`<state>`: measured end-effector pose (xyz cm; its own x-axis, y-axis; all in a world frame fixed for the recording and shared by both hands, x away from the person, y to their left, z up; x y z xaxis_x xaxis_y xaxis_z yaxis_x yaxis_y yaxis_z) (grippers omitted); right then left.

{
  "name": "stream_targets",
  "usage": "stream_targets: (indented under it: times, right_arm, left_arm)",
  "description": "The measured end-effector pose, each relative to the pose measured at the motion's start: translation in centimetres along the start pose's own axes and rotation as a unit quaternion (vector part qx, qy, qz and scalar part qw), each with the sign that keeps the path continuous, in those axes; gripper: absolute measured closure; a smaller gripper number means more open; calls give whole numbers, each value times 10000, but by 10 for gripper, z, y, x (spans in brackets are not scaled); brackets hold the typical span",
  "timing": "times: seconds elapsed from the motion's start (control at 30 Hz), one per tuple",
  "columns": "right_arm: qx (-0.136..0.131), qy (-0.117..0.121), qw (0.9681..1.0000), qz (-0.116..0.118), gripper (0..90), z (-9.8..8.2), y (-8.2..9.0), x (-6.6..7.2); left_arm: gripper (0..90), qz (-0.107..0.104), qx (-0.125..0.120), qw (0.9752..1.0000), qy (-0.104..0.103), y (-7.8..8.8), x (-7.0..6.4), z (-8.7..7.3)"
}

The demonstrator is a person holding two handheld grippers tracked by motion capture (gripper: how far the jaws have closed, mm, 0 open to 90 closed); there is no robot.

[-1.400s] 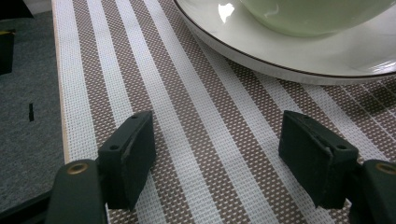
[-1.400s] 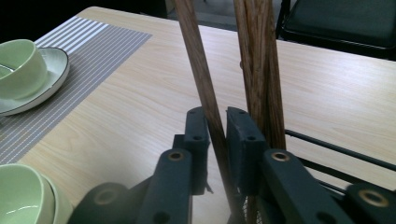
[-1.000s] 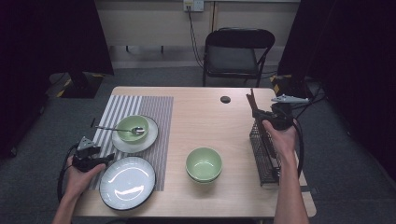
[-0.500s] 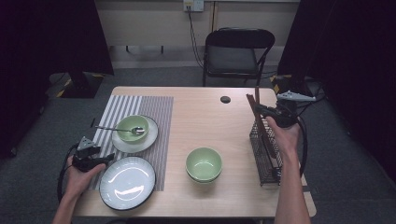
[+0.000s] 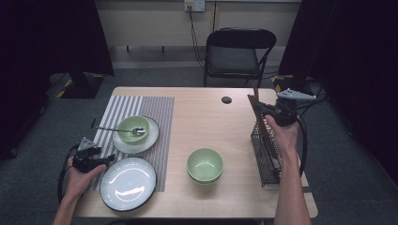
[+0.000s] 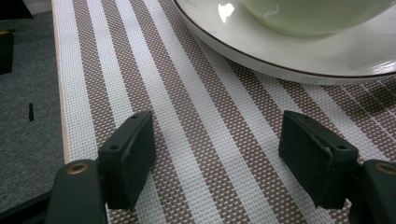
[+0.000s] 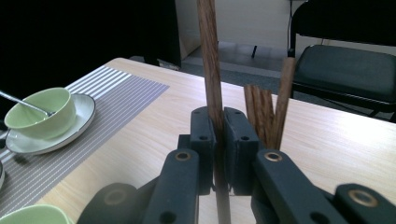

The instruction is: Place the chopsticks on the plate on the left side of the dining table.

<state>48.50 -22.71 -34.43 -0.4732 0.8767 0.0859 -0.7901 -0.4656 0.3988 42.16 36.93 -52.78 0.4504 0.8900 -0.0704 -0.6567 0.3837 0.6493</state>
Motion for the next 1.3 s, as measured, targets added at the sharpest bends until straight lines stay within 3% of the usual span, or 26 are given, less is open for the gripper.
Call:
stream_targets:
  times: [0.83,1.23,1.3]
  right_arm:
    - [-452,464,9979,56,838,44,13,28]
    - [-510,504,9974,26,841,55,12,40]
    - [-534,524,9972,35,843,56,13,42]
  left_arm:
    - [269,-9,-2,10000,7,0,0,0]
    - [303,49,110,9999,-32,2,-2,2]
    - [303,58,49,10000,39,4,-3,3]
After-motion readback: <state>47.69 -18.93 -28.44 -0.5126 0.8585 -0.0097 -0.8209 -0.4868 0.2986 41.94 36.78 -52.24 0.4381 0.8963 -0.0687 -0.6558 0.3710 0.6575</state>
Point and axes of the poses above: each handheld gripper's, and its own axes: y roughly backward along the jaws, z roughly out of its top, x roughly to its left, the point moved 4 cm from there along -y, roughly forward along the jaws, and after that the axes turned 5 degrees about -z, right-handed, at the moved point
